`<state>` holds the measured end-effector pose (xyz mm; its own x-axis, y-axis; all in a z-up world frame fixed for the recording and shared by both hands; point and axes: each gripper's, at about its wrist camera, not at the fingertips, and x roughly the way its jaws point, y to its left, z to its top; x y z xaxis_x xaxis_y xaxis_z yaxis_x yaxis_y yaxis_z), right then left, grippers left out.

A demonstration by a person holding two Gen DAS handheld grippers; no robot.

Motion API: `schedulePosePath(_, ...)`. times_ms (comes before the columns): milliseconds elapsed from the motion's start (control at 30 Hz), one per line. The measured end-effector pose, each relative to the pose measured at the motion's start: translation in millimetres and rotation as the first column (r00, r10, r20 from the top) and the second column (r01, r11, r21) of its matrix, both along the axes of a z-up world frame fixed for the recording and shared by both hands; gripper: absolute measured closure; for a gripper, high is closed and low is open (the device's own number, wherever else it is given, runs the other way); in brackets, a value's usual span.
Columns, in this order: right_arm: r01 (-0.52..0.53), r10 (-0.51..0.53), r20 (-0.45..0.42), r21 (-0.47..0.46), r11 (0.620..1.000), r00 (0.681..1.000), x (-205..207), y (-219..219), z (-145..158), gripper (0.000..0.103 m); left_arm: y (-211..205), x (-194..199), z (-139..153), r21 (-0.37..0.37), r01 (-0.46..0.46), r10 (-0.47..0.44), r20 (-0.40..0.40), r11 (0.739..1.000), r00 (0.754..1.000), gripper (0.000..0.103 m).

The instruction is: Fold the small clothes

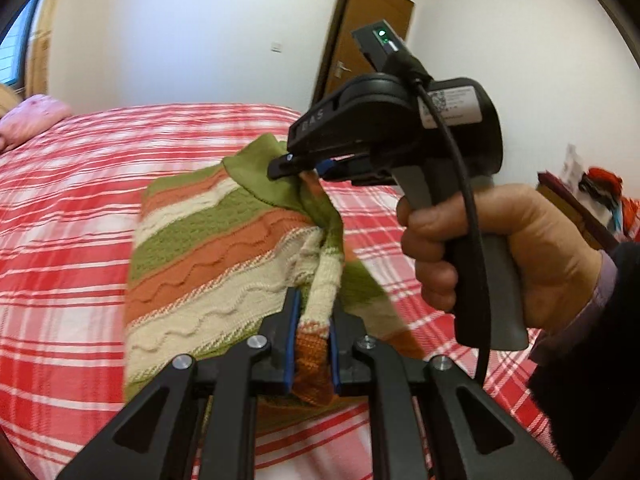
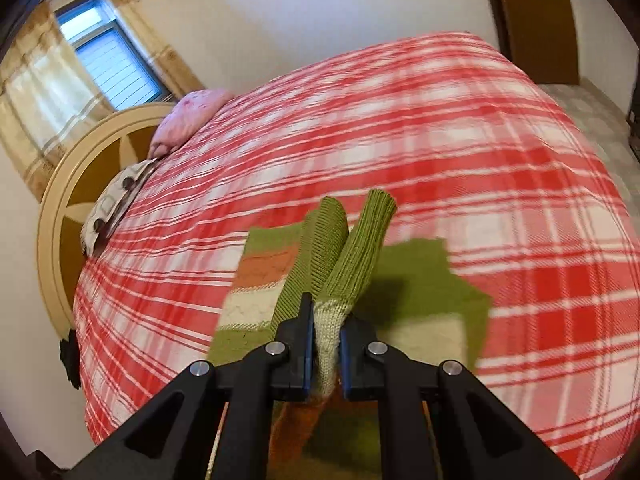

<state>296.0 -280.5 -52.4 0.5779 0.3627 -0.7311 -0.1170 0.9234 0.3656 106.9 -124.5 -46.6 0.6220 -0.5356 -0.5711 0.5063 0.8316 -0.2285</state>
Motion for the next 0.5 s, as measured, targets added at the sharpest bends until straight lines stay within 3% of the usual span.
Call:
schedulePosePath(267,0.045,-0.045,-0.027,0.01,0.999,0.999,-13,-45,-39,0.093,-32,-3,-30,0.077,0.052,-0.049,-0.043,0.996,0.998,0.09)
schedulePosePath(500,0.09,-0.09,-0.038,-0.002,0.996,0.995,-21,-56,-69,0.093,-39,-8,-47,0.119,0.073,-0.066,-0.06,0.99,0.996,0.09)
